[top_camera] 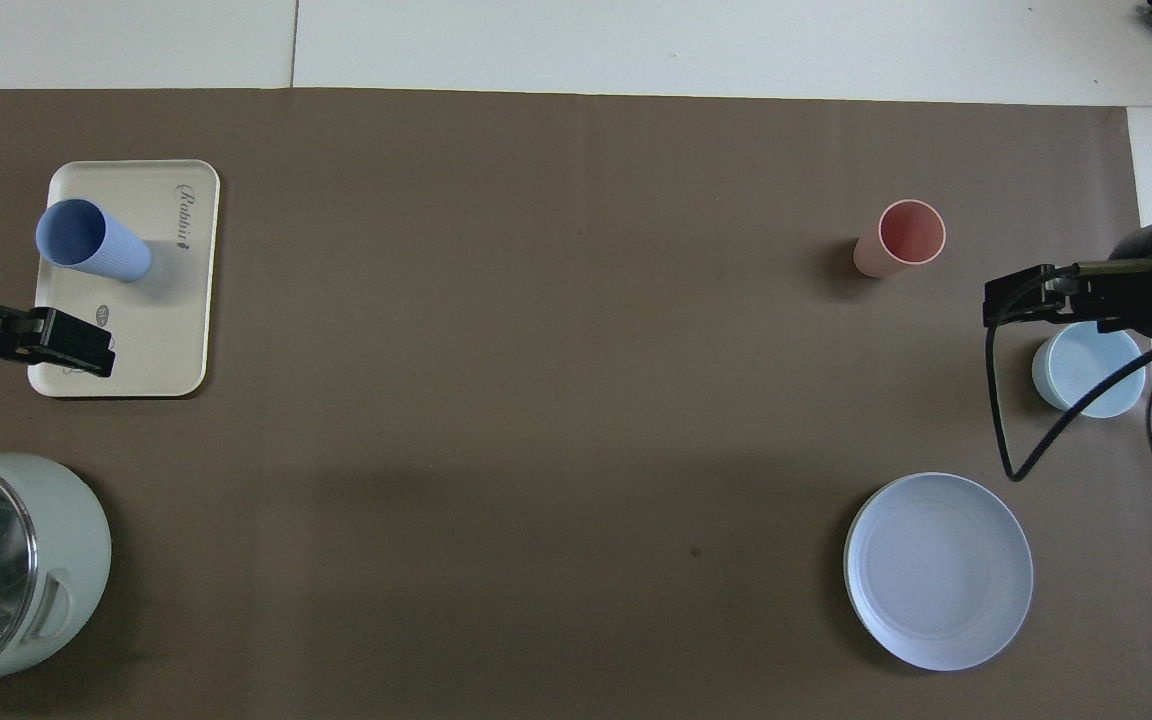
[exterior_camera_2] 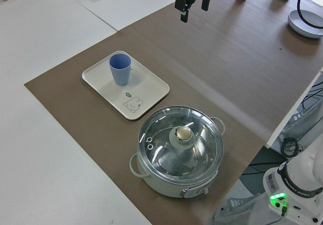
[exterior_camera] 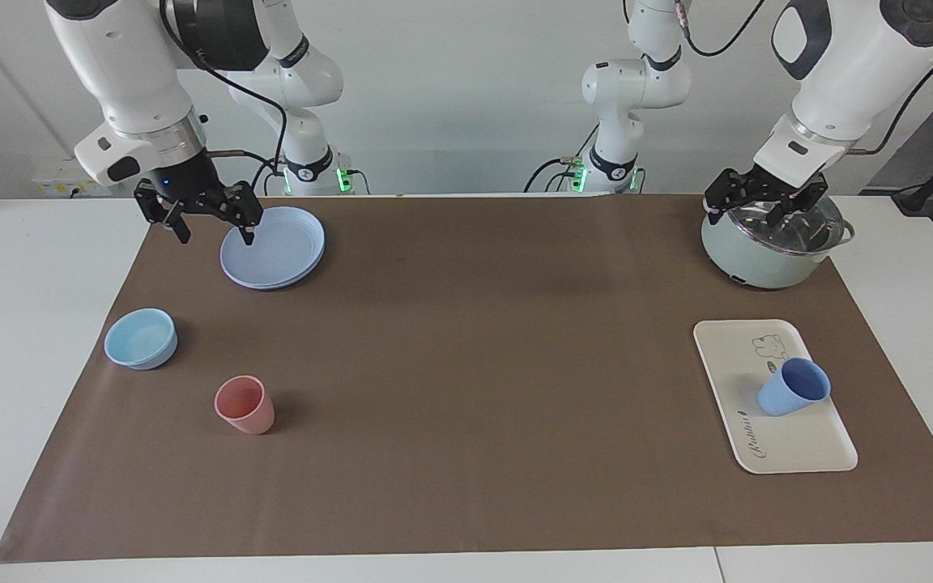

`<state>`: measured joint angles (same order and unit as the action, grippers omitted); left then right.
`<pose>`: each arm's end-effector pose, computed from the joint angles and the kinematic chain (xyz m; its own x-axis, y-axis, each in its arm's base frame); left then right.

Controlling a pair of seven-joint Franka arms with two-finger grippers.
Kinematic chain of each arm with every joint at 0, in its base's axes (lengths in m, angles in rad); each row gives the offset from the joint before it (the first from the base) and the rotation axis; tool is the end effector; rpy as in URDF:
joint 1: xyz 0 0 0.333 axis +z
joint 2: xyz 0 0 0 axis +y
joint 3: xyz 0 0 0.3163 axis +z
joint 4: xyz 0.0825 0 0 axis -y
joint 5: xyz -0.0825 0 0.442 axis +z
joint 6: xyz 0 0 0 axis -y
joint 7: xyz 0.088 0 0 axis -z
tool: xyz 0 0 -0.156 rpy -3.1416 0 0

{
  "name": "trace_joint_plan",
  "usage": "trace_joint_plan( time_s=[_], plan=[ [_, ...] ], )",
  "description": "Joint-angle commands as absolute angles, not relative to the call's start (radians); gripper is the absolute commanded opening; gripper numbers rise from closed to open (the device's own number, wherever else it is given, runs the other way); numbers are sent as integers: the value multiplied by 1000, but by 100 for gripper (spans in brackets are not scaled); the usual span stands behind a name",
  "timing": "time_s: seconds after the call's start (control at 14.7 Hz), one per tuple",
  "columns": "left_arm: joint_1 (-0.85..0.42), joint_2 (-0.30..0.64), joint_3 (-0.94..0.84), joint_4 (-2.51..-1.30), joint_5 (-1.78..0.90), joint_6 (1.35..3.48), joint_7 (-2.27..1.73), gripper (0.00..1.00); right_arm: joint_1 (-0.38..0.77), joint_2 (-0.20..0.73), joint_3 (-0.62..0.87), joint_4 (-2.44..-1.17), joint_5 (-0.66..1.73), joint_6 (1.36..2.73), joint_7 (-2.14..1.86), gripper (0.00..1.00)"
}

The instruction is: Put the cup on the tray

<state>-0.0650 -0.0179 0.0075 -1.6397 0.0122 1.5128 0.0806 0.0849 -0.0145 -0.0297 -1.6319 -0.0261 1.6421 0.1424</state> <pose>0.5921 -0.0321 0.5459 0.9846 -0.1366 -0.1094 -0.1378 -0.9905 -0.0032 0.6144 0.0299 0.5585 0.9960 -0.0852 0.0281 -0.0858 -0.9961 0.0219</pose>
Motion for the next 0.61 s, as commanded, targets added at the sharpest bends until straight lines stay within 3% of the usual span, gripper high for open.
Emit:
trace_joint_plan(
  time_s=[0.0,0.41,0.54],
  plan=[
    [-55,-63,-9,-1689,38,1517,75,100,74,-43,-18,-1651,-32,1623,180,100],
    [-49,-63,-3,-1695,37,1581,83,100,78,-54,-29,-1643,-32,1585,169,100],
    [-49,-61,-2,-1697,37,1603,83,100,80,-42,-34,-1590,-41,1516,158,100]
  ],
)
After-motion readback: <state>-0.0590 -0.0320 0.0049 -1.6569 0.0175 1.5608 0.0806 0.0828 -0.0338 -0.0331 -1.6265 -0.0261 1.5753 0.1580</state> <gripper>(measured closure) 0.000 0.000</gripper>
